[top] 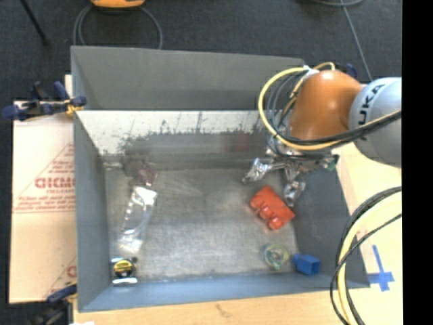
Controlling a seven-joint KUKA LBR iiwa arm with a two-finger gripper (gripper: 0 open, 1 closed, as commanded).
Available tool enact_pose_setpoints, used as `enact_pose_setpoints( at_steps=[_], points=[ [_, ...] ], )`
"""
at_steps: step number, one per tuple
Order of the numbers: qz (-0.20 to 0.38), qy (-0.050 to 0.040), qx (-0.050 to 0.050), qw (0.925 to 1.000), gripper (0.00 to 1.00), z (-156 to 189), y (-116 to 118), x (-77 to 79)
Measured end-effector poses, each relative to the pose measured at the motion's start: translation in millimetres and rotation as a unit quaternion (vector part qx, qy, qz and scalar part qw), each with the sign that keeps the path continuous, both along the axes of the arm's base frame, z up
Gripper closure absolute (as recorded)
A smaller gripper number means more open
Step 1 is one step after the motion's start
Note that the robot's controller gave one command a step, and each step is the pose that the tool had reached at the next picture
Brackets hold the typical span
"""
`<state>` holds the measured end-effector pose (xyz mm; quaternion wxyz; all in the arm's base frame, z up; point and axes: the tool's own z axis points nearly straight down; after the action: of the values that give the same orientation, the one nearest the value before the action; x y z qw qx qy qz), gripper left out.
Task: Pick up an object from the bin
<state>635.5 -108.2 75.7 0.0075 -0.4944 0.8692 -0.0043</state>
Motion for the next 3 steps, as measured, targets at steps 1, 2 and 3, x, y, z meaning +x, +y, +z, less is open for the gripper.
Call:
enact_pose_setpoints(
  at_steps=[1,2,3],
  points=[
    [0.127,0.007,-0.002,0.9918,0.0,37,-10,-43.9],
    [0.182,0.0028,0.0,0.9832,0.0,18,-12,-56.0],
    [0.263,0.0068,0.006,0.9648,0.0,23,-18,-26.6]
  ],
)
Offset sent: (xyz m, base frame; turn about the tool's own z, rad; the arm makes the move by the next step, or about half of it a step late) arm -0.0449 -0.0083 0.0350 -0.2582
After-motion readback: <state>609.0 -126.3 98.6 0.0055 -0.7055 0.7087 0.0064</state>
